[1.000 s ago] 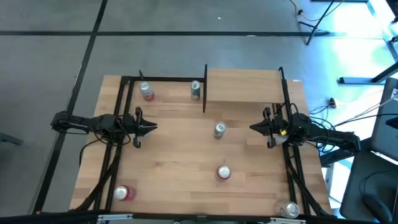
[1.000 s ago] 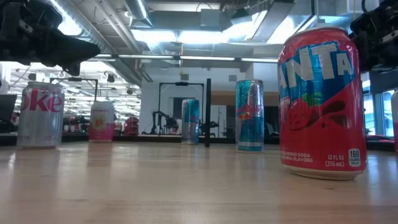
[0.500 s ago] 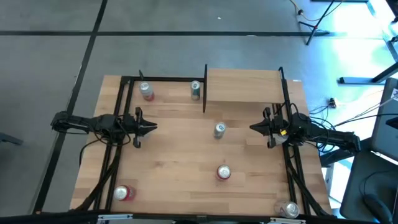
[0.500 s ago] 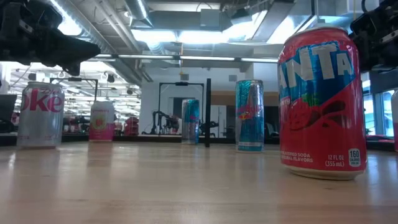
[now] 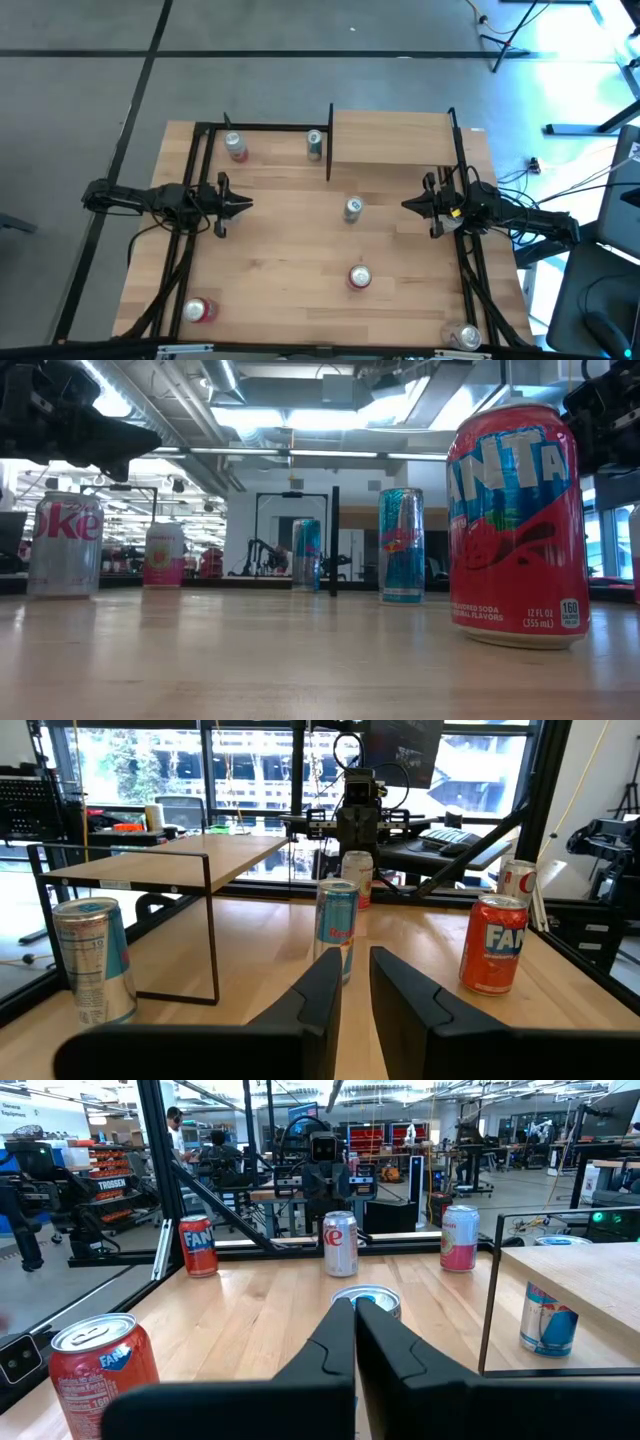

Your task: Place canned beverage on shelf

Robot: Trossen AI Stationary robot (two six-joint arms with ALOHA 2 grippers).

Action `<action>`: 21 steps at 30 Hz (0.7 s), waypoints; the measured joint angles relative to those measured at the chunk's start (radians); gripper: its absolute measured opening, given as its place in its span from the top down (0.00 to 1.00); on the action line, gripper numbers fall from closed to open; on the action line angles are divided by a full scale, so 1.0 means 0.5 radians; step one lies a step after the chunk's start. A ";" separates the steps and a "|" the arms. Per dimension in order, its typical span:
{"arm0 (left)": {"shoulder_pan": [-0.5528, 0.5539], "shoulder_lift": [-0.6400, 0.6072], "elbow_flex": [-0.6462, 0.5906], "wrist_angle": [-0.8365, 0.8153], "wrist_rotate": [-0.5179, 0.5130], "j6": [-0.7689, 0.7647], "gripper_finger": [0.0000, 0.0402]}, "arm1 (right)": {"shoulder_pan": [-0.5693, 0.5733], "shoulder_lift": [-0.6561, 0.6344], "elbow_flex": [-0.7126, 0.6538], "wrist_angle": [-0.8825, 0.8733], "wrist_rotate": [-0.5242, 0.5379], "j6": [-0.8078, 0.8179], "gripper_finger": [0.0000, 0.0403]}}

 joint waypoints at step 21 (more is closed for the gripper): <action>0.000 0.000 0.000 0.187 -0.007 -0.121 0.88 | 0.001 0.001 -0.001 0.009 -0.014 0.033 1.00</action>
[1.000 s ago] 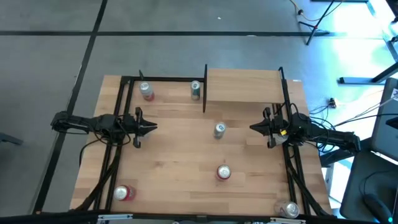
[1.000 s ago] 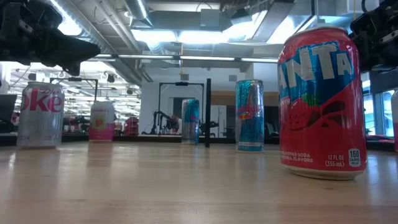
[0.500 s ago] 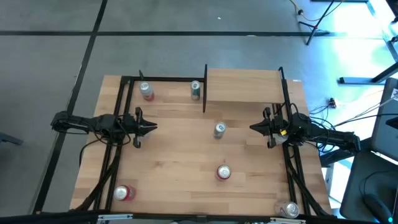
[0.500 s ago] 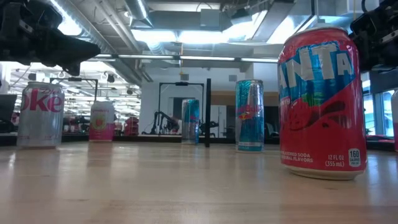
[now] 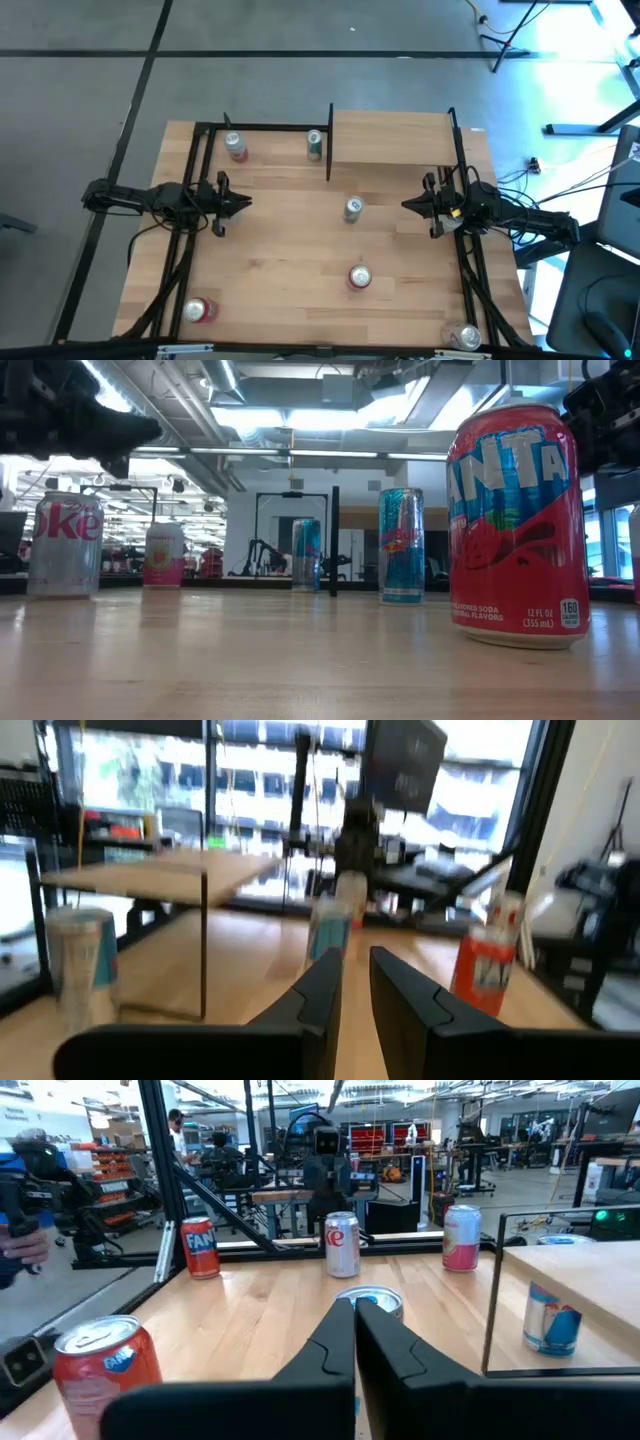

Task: Place canned beverage on shelf
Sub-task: Put the bottom blue soda can on the shelf

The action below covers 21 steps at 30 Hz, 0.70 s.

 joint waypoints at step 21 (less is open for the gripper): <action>0.001 0.220 0.000 0.660 -0.075 0.526 0.88 | 0.000 0.250 0.136 0.268 0.256 0.426 1.00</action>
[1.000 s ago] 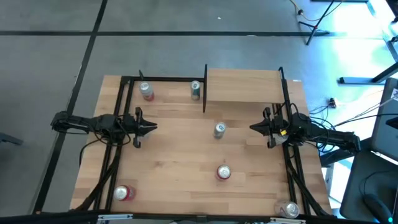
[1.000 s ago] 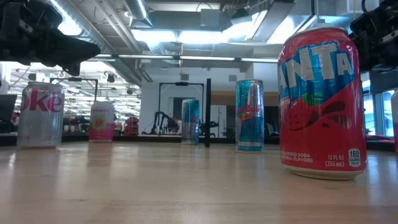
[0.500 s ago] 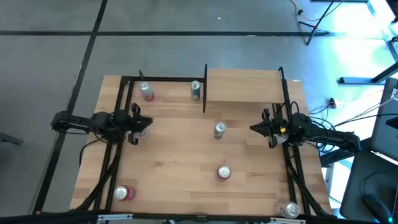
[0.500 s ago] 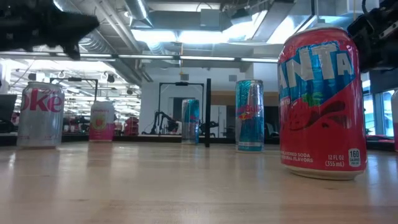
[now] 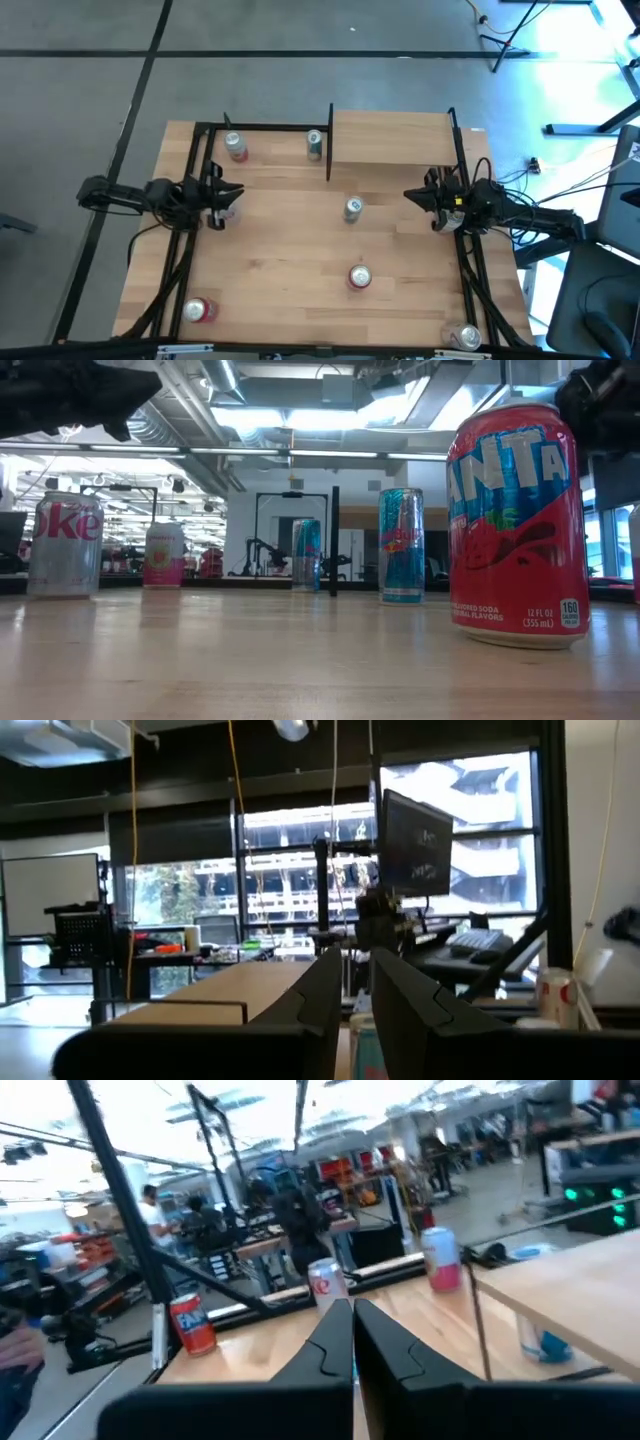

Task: Place canned beverage on shelf
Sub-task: Put the bottom blue soda can on the shelf

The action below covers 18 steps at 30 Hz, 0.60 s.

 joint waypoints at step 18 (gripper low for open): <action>0.004 0.189 0.000 0.286 0.091 0.032 0.88 | 0.000 1.265 0.971 -0.014 -0.137 -0.149 1.00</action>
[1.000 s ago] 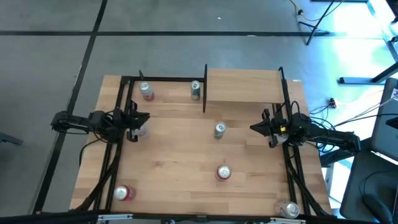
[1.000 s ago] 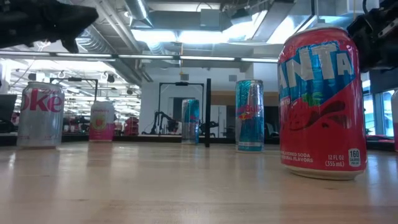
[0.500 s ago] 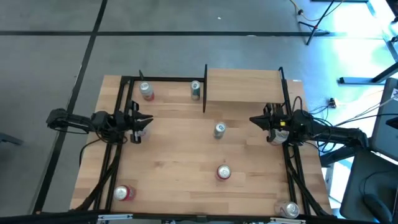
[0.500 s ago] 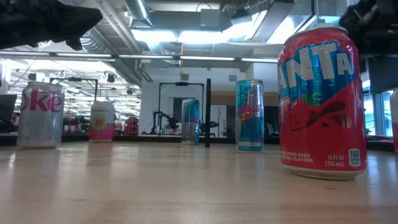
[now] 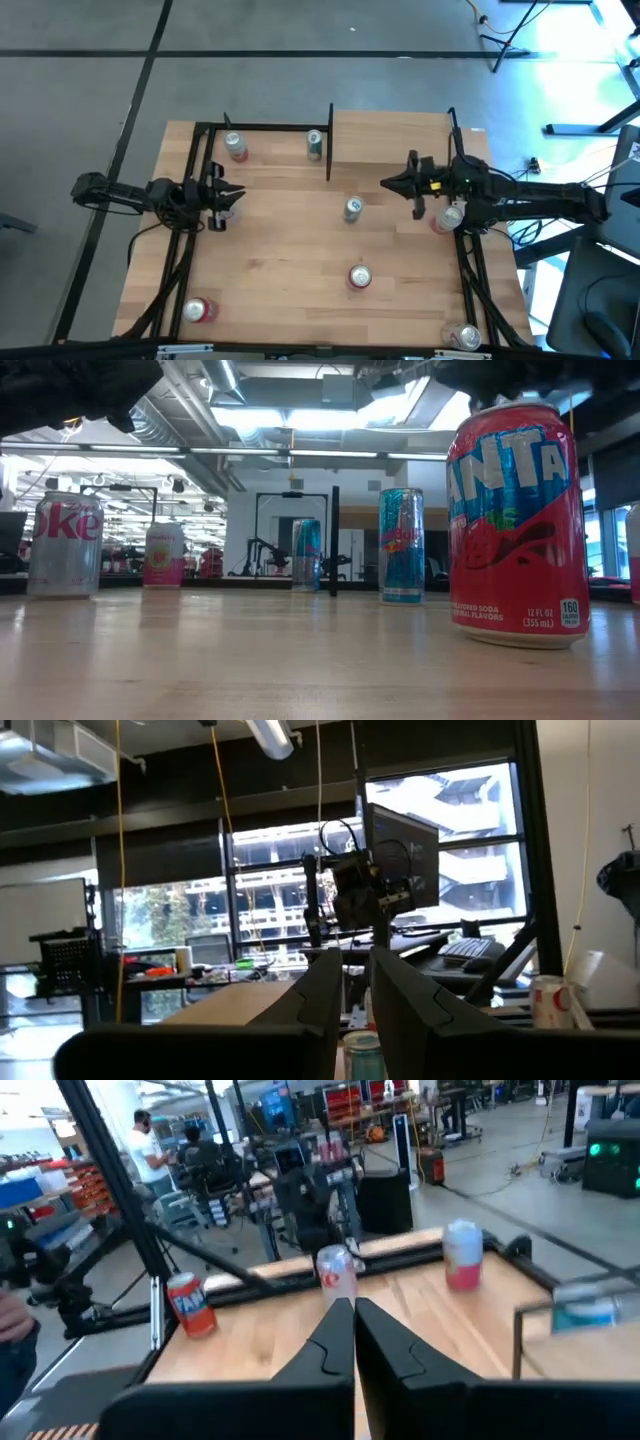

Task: Place canned beverage on shelf
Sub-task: Put the bottom blue soda can on the shelf

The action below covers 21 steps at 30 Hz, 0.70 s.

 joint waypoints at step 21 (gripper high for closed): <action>-0.001 -0.002 0.000 -0.008 0.000 -0.043 0.88 | 0.037 0.791 0.717 -0.777 0.119 -0.124 0.34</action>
